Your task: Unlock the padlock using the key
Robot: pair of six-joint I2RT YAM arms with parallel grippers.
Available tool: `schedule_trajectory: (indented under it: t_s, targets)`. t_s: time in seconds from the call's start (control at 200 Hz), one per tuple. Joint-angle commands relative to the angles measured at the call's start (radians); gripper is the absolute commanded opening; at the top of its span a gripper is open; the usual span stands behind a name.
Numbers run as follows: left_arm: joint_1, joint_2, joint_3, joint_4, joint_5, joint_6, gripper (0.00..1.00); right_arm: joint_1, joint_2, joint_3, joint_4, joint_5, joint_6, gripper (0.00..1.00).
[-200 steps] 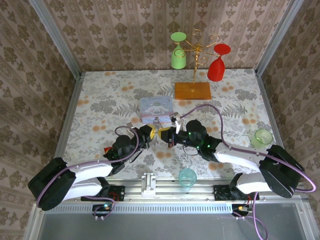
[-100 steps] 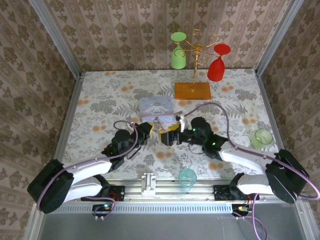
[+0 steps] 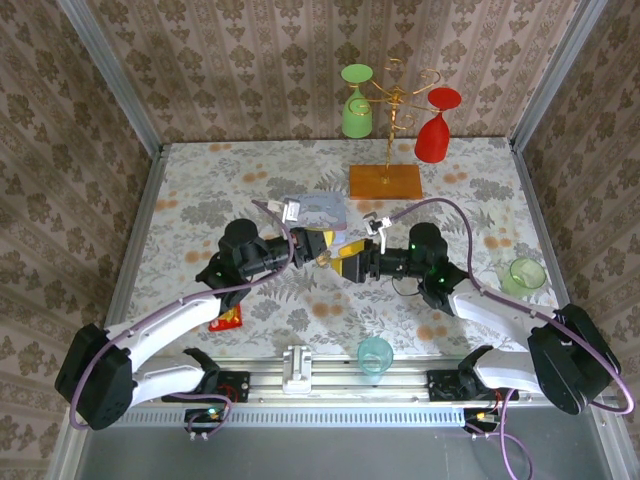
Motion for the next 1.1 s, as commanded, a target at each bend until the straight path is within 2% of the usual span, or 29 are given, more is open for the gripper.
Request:
schedule_trajectory:
  t_s: [0.0, 0.19, 0.315, 0.34, 0.555, 0.67, 1.095]
  targets:
    - [0.009, 0.005, 0.010, 0.034, 0.112, 0.097, 0.00, 0.013, 0.004, -0.023, 0.171, -0.051, 0.075, 0.73]
    - [0.009, 0.005, -0.029, 0.155, 0.077, 0.055, 0.00, 0.032, 0.002, -0.028, 0.218, -0.068, 0.093, 0.67]
    - [0.009, 0.007, -0.036, 0.193, 0.072, 0.037, 0.00, 0.054, 0.028, -0.023, 0.273, -0.062, 0.117, 0.56]
    - [0.010, 0.009, -0.039, 0.206, 0.041, 0.027, 0.00, 0.056, 0.034, -0.025, 0.289, -0.059, 0.125, 0.54]
    - [0.011, 0.026, -0.058, 0.284, 0.039, -0.032, 0.00, 0.057, 0.110, -0.045, 0.504, -0.038, 0.233, 0.34]
    - [0.011, 0.022, -0.072, 0.296, 0.035, -0.036, 0.00, 0.057, 0.127, -0.055, 0.567, -0.025, 0.264, 0.32]
    - [0.011, 0.019, -0.121, 0.393, -0.022, -0.097, 0.00, 0.058, 0.086, -0.062, 0.490, -0.002, 0.216, 0.21]
